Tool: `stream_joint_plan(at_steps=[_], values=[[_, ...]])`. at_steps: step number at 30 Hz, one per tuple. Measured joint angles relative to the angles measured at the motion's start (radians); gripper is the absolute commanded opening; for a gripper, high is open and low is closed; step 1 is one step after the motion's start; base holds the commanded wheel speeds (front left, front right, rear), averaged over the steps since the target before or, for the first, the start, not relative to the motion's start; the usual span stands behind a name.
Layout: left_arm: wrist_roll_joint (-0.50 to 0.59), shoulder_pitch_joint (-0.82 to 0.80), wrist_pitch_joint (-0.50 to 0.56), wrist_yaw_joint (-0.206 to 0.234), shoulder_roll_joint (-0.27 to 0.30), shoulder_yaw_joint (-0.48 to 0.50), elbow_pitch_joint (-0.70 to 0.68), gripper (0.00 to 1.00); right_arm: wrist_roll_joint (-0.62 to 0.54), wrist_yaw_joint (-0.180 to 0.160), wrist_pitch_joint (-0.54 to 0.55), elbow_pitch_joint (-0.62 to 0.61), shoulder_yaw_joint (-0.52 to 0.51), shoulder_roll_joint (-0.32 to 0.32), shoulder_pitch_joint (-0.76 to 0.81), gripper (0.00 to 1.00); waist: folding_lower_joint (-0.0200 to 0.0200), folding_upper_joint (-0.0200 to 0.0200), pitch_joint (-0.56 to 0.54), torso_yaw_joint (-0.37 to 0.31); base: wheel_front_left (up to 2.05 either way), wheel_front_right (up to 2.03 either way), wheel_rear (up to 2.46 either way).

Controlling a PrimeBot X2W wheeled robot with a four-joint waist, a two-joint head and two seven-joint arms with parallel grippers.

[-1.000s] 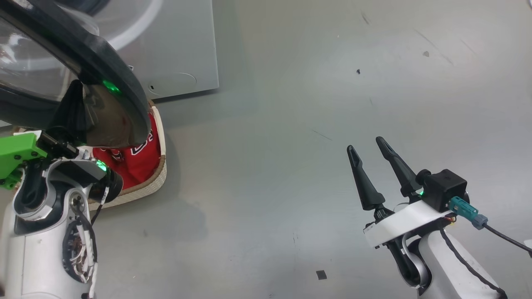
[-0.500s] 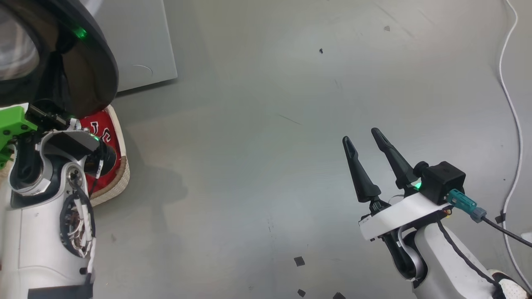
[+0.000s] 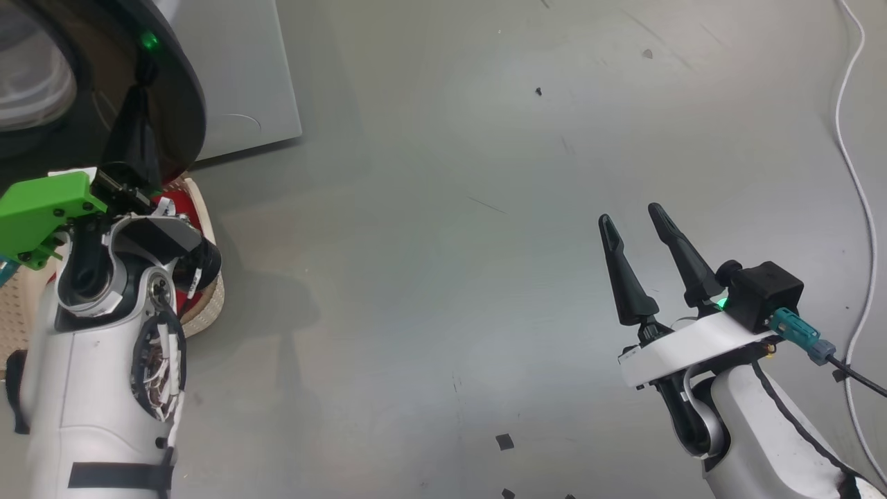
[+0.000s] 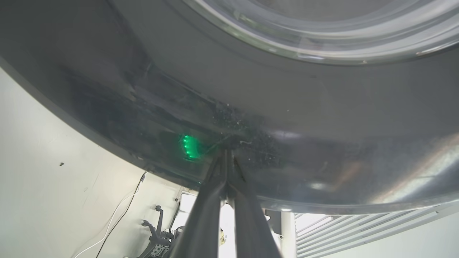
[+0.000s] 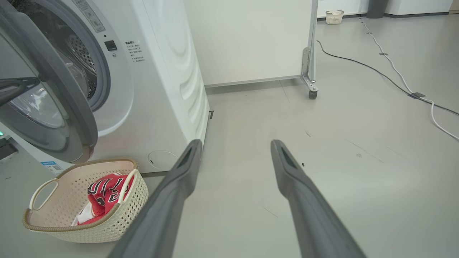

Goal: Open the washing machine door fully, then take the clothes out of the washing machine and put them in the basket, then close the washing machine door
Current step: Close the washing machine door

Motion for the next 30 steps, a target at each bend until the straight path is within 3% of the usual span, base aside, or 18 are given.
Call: stream_joint_plan(at_steps=[6,10,18,24,27,30], values=[[0.015,0.018,0.05,-0.04,0.0,-0.065,0.034,0.0,-0.009,0.0,0.0,0.001,-0.013,-0.007,0.001,1.0,0.0,0.0,-0.03,0.036,0.0,0.0,0.0],[0.136,0.078,0.103,-0.064,0.008,-0.186,0.058,0.0,-0.009,0.0,0.0,0.002,-0.02,-0.014,0.004,1.0,0.0,0.0,-0.055,0.069,0.0,0.0,0.0],[0.377,0.19,0.136,-0.101,0.096,-0.376,0.081,0.0,-0.018,0.0,0.0,0.011,-0.044,-0.017,0.041,1.0,0.0,0.0,-0.122,0.143,0.0,0.0,0.0],[0.614,0.229,0.044,-0.113,0.192,-0.461,0.078,0.0,-0.02,0.0,0.0,0.014,-0.069,-0.022,0.074,1.0,0.0,0.0,-0.18,0.204,0.0,0.0,0.0],[0.642,0.257,-0.015,-0.117,0.194,-0.464,0.062,0.0,-0.026,0.0,0.0,0.014,-0.072,-0.021,0.089,1.0,0.0,0.0,-0.212,0.232,0.0,0.0,0.0],[0.758,0.287,-0.097,-0.118,0.213,-0.495,0.044,0.0,-0.028,0.0,0.0,0.013,-0.075,-0.017,0.114,1.0,0.0,0.0,-0.253,0.269,0.0,0.0,0.0]])
